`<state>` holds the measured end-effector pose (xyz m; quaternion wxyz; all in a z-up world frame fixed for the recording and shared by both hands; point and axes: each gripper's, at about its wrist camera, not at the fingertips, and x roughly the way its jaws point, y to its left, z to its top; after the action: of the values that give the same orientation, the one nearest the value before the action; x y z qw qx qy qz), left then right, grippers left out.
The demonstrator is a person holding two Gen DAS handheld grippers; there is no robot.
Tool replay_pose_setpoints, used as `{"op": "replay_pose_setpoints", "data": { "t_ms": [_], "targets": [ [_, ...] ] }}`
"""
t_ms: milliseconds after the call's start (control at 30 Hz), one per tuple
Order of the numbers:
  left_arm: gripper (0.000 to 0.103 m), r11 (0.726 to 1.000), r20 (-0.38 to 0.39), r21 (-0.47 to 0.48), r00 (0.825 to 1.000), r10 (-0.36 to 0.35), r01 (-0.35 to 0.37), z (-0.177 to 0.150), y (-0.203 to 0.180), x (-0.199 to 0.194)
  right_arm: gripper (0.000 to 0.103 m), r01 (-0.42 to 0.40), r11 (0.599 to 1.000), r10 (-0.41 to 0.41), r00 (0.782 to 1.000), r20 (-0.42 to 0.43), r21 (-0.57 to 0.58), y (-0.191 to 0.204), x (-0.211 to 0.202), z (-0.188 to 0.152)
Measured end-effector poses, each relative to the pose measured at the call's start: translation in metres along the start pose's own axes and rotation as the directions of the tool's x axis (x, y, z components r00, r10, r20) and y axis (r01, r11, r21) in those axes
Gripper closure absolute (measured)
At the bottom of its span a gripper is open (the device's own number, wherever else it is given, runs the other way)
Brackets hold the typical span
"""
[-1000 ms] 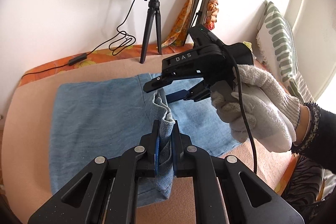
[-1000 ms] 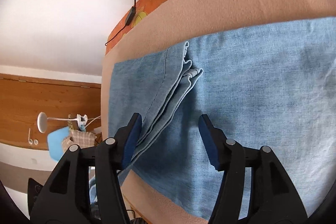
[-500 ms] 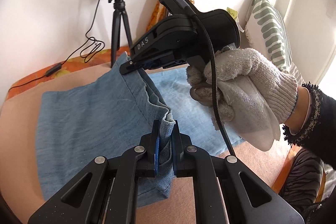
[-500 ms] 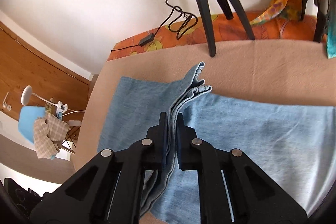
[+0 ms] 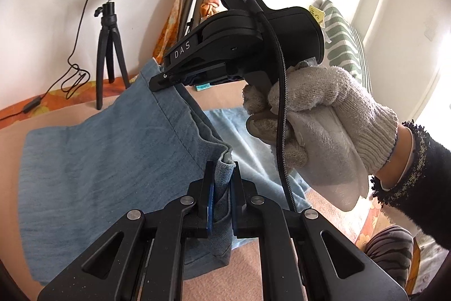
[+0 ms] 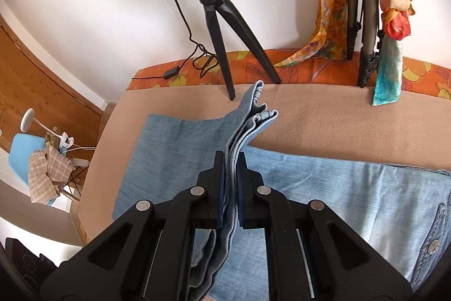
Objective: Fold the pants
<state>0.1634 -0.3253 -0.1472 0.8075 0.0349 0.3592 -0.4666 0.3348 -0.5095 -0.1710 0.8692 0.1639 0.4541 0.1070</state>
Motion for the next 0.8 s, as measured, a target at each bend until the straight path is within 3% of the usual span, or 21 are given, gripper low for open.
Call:
{"op": "replay_pose_setpoints", "data": {
  "t_ms": [800],
  "targets": [
    [0.096, 0.982, -0.017, 0.113, 0.988, -0.153, 0.154, 0.037, -0.108, 0.050, 0.095, 0.111, 0.993, -0.114, 0.990, 0.078, 0.041, -0.101, -0.108, -0.015]
  ]
}}
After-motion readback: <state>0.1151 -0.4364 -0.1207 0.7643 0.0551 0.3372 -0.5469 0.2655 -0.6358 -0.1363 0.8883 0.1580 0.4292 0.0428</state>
